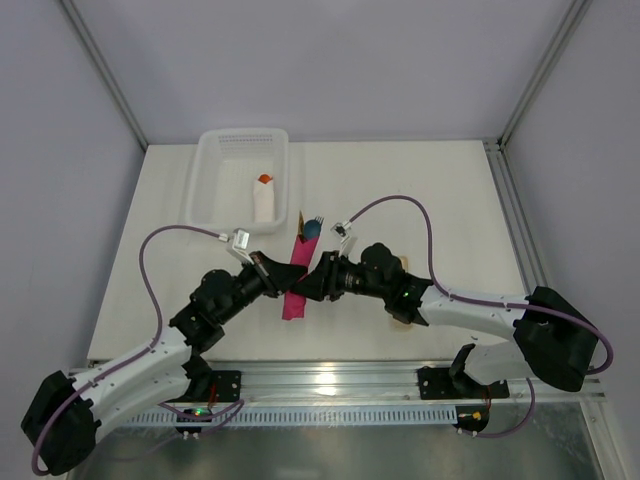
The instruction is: Place the utensils on the paper napkin and roll it up
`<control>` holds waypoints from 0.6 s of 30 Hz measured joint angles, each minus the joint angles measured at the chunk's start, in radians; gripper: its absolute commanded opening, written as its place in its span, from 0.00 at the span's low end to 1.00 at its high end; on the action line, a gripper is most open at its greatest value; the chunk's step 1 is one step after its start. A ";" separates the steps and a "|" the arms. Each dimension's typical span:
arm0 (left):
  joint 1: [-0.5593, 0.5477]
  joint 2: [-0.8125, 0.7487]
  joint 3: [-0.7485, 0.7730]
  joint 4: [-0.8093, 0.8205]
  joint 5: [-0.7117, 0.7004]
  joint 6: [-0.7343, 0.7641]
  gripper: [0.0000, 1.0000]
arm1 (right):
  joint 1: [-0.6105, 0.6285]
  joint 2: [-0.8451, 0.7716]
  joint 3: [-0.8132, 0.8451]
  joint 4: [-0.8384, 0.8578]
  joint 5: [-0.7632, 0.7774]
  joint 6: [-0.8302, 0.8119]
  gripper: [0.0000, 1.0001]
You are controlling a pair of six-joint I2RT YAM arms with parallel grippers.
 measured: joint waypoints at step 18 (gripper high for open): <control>-0.003 -0.035 -0.003 -0.020 0.002 -0.006 0.00 | 0.007 0.002 -0.052 0.120 -0.008 0.013 0.11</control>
